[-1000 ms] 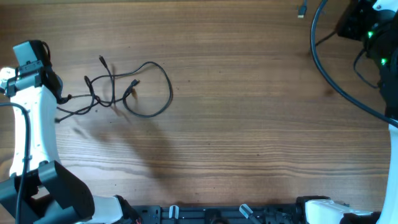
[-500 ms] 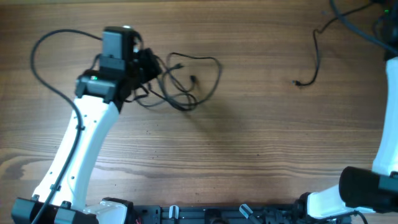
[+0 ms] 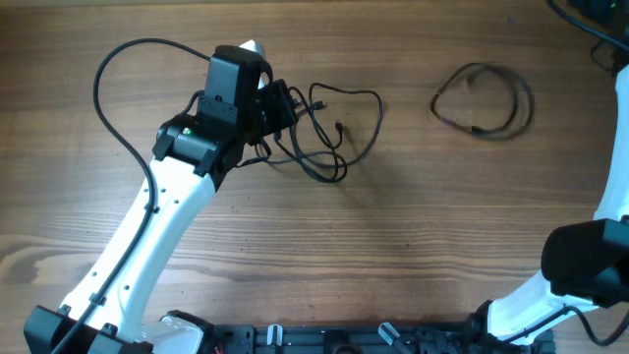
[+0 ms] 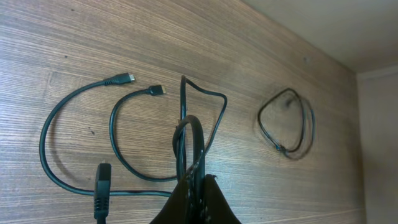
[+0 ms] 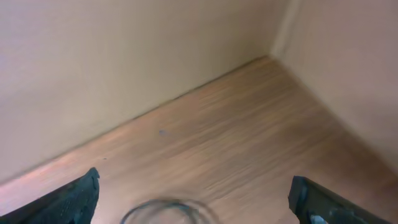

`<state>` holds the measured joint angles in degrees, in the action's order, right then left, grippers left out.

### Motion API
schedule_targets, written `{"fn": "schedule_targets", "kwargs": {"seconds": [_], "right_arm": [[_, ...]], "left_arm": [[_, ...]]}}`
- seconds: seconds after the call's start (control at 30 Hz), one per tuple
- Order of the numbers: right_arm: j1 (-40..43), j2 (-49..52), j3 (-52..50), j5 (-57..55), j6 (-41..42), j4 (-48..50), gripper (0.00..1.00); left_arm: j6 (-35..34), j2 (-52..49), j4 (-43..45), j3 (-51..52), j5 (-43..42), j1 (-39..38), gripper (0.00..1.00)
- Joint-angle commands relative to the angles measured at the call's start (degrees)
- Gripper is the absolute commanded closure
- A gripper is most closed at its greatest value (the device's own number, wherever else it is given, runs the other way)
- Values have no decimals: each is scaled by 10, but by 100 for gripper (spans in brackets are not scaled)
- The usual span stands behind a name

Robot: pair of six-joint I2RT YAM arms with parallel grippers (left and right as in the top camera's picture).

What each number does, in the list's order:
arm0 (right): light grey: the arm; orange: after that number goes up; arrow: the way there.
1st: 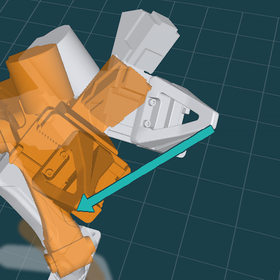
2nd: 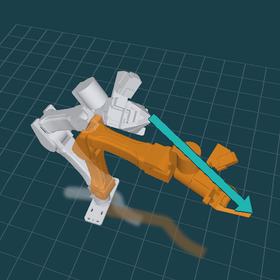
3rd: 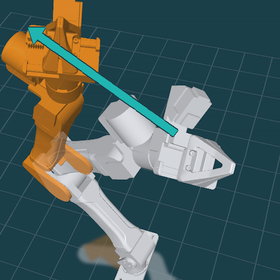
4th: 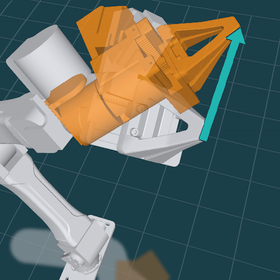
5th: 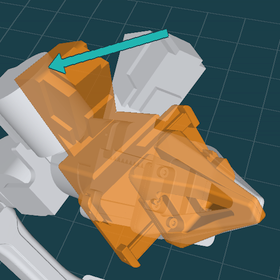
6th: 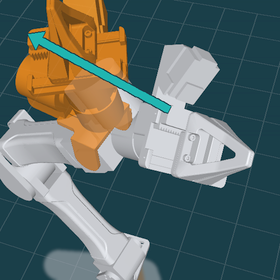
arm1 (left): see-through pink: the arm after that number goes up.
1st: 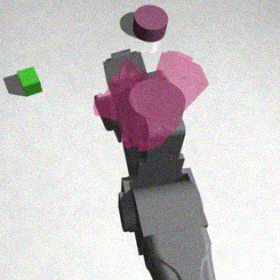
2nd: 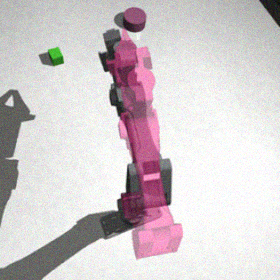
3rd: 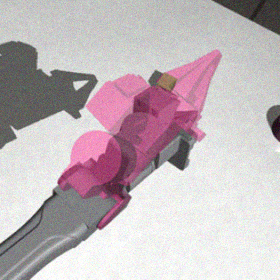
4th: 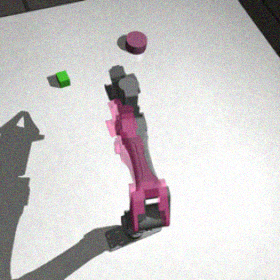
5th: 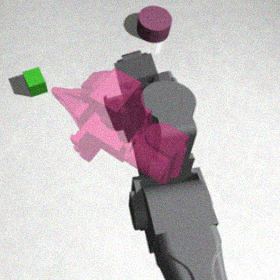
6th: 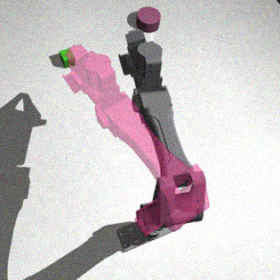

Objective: Untangle cables

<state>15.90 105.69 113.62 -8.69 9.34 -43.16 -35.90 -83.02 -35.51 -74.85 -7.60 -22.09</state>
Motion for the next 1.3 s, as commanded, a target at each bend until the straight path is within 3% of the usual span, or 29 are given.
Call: {"fn": "schedule_targets", "kwargs": {"seconds": [0.0,0.13,0.3,0.37,0.47,0.57,0.67,0.77,0.87,0.97,1.13,1.27], "right_arm": [[-18,-29,8,168,12,-37,0],[-86,-30,7,295,-45,-120,0],[-200,-25,2,305,-83,-178,1],[-233,-11,2,307,-76,-185,2],[-263,15,2,307,-61,-190,14],[-302,57,2,314,-62,-191,18],[-340,94,2,318,-62,-188,19],[-366,119,2,355,-61,-173,22],[-377,141,2,379,42,-116,37],[-386,170,2,440,107,-83,37],[-406,212,2,463,243,-67,29],[-425,245,2,476,359,16,30]], "left_arm": [[-5,8,5,-3,-2,-1,96],[-5,12,5,-4,-8,18,96],[-7,29,-7,-5,-33,89,96],[-73,28,-20,-5,-30,128,96],[-145,25,-52,-5,17,164,96],[-158,25,-79,-5,26,181,96],[-141,25,-83,-5,10,181,96],[-38,24,-72,-5,-47,181,96],[30,24,-53,-5,-125,181,96],[42,24,-28,-5,-179,181,96],[42,24,-28,-5,-179,181,96],[42,24,-28,-5,-179,181,96]]}}
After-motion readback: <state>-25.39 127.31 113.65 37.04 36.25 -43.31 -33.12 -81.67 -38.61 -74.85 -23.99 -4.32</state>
